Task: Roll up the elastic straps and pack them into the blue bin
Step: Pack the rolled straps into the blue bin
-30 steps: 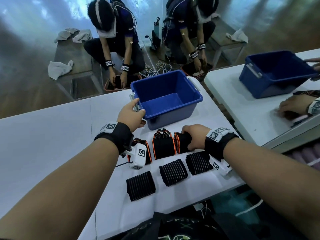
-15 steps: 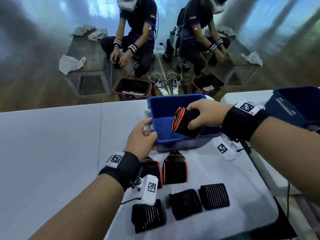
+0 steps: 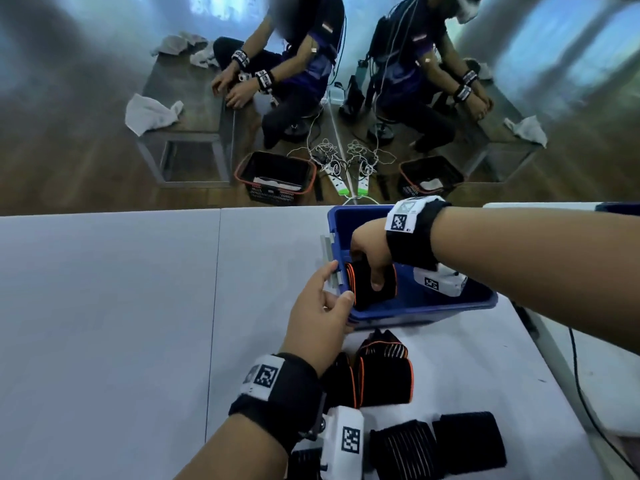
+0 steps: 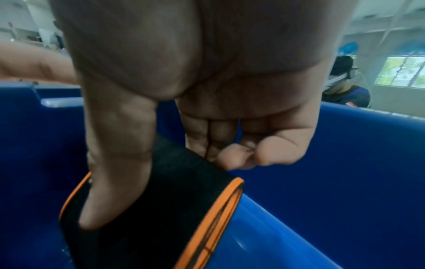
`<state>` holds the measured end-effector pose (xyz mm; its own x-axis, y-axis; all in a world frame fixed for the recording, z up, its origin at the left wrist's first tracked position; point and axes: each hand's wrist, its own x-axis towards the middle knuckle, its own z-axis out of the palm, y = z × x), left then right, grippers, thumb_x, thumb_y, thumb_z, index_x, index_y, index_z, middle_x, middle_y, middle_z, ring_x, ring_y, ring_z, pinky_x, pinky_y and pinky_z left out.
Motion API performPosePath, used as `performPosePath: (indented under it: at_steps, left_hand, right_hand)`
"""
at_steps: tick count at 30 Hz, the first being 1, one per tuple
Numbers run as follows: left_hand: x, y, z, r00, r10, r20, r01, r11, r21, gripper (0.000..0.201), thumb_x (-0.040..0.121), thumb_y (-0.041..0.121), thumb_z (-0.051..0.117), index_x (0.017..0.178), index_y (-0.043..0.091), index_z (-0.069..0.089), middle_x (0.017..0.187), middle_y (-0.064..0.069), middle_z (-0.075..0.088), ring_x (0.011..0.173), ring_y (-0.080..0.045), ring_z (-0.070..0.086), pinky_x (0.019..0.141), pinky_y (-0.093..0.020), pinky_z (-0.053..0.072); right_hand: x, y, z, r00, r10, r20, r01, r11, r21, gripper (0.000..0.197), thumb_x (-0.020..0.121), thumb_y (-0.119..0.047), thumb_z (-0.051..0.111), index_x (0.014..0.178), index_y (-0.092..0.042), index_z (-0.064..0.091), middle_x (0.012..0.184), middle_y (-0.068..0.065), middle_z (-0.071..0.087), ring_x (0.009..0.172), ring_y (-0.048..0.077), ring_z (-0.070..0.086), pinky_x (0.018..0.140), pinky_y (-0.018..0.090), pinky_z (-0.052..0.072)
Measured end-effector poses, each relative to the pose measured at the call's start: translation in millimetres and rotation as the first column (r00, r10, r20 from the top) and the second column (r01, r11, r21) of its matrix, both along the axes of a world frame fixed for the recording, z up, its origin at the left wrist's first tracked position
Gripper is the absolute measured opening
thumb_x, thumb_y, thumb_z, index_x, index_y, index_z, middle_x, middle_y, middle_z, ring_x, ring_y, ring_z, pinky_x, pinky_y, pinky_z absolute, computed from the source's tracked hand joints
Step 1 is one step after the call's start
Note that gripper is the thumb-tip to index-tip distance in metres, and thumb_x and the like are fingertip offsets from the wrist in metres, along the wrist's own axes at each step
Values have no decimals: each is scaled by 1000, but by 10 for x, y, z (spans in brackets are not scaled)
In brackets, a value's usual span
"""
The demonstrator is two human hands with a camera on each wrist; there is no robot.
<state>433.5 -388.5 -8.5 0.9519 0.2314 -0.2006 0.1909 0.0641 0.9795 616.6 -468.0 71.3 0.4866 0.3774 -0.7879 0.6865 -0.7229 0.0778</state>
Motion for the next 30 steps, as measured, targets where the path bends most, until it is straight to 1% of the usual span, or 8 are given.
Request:
performPosePath:
  at_steps: [3,8,10,13,18,24,27,30]
  left_hand:
    - [-4,24,12,1000,-16,-10,16,1000,6,53,94,22,61,142,41,47,68,-4,60,75,-18,67,79,-44,62]
    - [-10,29,44,1000,-27,5,27,1000,16,54,96,19,60,144,40,46,70,-11,63,77,-19,69,78,-42,63]
    - [1,29,30,1000,-25,7,25,999,42,54,96,20,60,144,39,46,66,-4,61,73,-15,67,81,-44,62]
    - [10,22,10,1000,-27,9,27,999,37,53,96,21,60,142,41,45,73,-11,65,79,-19,70,82,-45,61]
    - [25,18,-25,999,-34,0,34,999,7,53,95,24,61,142,41,46,84,-20,69,80,-28,73,78,-46,62]
    - [15,9,5,999,-35,2,35,999,-12,51,98,18,60,143,36,45,88,-29,66,78,-36,73,71,-46,64]
    - [21,18,14,999,-38,9,38,999,28,51,96,23,61,142,36,46,86,-27,66,79,-35,72,72,-48,63]
    - [30,22,15,999,-40,-4,40,998,54,52,95,25,60,143,37,45,85,-24,67,79,-33,72,72,-49,63]
  right_hand:
    - [-49,108,-118,997,67,-42,-70,994,-80,49,68,-36,88,107,-13,69,89,-3,67,85,20,64,74,27,49]
    - [-92,145,-274,991,95,-99,-108,984,-138,49,76,-36,83,115,-13,66,112,4,70,101,23,65,83,29,48]
    - [-88,136,-290,990,87,-115,-103,983,-149,48,73,-35,85,110,-9,68,112,7,72,102,26,68,90,34,54]
    - [-88,116,-229,992,99,-84,-110,983,-147,58,73,-41,84,118,-10,67,113,8,73,102,25,69,88,33,54]
    - [-146,-102,297,998,-10,57,0,988,158,61,72,-38,85,124,-20,61,112,-4,69,99,16,64,87,30,51]
    - [-759,-613,844,975,-220,-5,194,846,498,30,74,-27,85,97,-25,66,83,-9,71,70,1,63,68,17,48]
    - [-1166,-862,733,982,-190,16,163,883,440,34,76,-35,82,104,-26,64,90,-10,69,78,4,63,78,26,52]
    - [-1486,-1046,364,985,-150,82,106,910,400,60,75,-44,78,128,-26,54,117,-6,63,107,15,60,93,33,48]
